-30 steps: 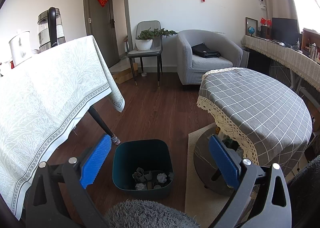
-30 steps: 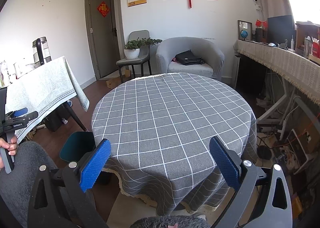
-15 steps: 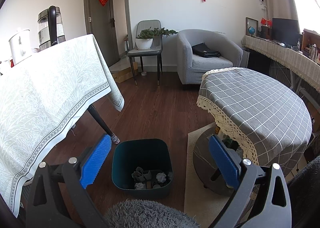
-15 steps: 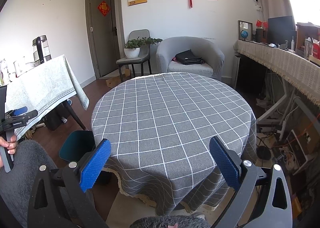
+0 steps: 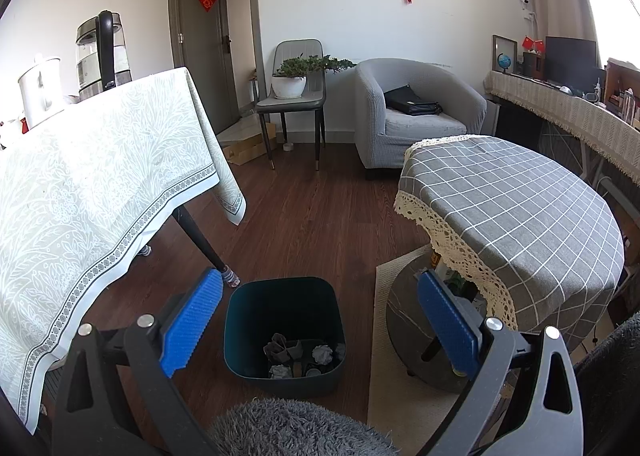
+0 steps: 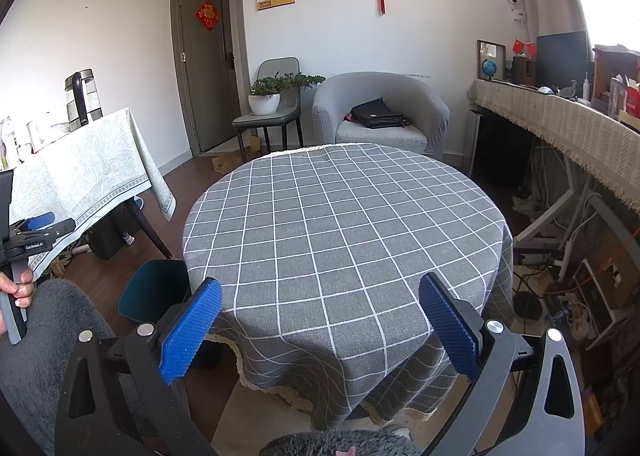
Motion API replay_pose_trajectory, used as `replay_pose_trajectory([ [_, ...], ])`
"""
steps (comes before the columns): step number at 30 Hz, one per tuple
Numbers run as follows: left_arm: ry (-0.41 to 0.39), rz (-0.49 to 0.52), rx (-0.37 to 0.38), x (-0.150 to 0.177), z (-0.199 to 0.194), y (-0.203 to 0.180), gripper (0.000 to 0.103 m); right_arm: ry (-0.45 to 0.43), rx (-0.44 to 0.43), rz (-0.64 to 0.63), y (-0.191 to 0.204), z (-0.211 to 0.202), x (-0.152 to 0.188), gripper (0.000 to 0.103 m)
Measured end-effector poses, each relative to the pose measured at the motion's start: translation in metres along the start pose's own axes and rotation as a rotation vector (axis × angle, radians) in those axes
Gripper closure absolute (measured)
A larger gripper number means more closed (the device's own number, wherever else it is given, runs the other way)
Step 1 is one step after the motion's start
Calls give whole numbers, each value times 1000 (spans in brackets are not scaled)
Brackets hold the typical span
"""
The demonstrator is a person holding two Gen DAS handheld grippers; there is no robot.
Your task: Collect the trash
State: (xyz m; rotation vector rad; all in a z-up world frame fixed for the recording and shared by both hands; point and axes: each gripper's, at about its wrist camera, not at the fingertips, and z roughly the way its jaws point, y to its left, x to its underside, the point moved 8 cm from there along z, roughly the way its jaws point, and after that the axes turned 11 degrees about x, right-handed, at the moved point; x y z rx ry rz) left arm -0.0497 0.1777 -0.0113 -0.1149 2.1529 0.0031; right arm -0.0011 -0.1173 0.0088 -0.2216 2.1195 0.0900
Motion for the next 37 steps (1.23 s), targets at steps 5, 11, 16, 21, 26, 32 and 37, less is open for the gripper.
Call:
replay_pose_trajectory([
  [5,0,-1,0,0,0,-1,3,0,0,-1,0,0,0,3],
  [11,0,0,0,0,0,0,3,1,0,0,0,0,0,3],
  [16,1,4,-2,1,0,-1,3,1,0,-1,0,0,-1,3],
  [21,3,5,-2,0,1,-1,3,2,0,0,1,0,-1,3],
  [26,4,9,4,1,2,-2,3,3,0,-2,1,0,-1,3],
  [32,10,11,0,1,2,-1,3,3,0,-3,2,-1,0,3],
  [37,11,7,0,0,3,0,3,4,0,-3,2,0,-1,3],
])
